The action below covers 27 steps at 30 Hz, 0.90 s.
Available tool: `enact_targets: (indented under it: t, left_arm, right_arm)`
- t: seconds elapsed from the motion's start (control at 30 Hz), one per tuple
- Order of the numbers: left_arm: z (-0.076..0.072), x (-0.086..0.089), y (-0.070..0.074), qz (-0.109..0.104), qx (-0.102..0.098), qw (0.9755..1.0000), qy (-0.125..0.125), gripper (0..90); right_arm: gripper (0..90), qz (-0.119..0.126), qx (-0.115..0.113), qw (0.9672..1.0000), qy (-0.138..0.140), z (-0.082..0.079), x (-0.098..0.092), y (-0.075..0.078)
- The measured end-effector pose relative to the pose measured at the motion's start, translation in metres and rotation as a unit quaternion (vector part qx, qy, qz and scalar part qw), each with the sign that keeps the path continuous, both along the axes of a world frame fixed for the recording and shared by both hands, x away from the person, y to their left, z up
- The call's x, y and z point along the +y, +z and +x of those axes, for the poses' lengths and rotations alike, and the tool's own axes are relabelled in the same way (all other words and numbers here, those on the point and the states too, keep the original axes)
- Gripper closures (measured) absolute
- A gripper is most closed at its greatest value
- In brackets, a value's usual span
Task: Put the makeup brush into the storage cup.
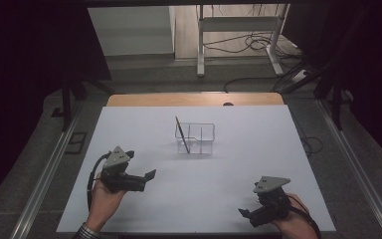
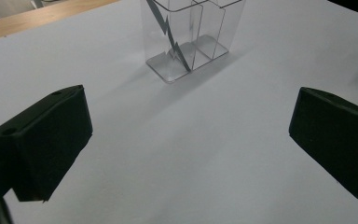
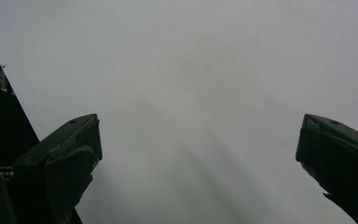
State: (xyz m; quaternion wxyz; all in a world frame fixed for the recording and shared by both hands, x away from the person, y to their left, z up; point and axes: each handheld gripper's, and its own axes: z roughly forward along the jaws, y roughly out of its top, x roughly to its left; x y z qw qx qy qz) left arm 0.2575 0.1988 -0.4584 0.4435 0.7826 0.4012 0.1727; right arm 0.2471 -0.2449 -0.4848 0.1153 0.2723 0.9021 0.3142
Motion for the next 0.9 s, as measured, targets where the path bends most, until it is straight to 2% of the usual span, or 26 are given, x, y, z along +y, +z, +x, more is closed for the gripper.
enact_targets:
  t: [0.47,0.9]
  left_arm:
    - [-0.012,0.007,-0.002,-0.002,-0.001,1.0,0.01,0.0]
    - [-0.024,0.015,-0.004,0.005,-0.005,0.9998,0.016,0.0]
  right_arm:
    - [0.0,0.005,0.001,1.0,-0.005,0.0,-0.001,0.001]
    - [0.0,0.008,-0.005,0.9999,-0.008,0.0,-0.003,0.002]
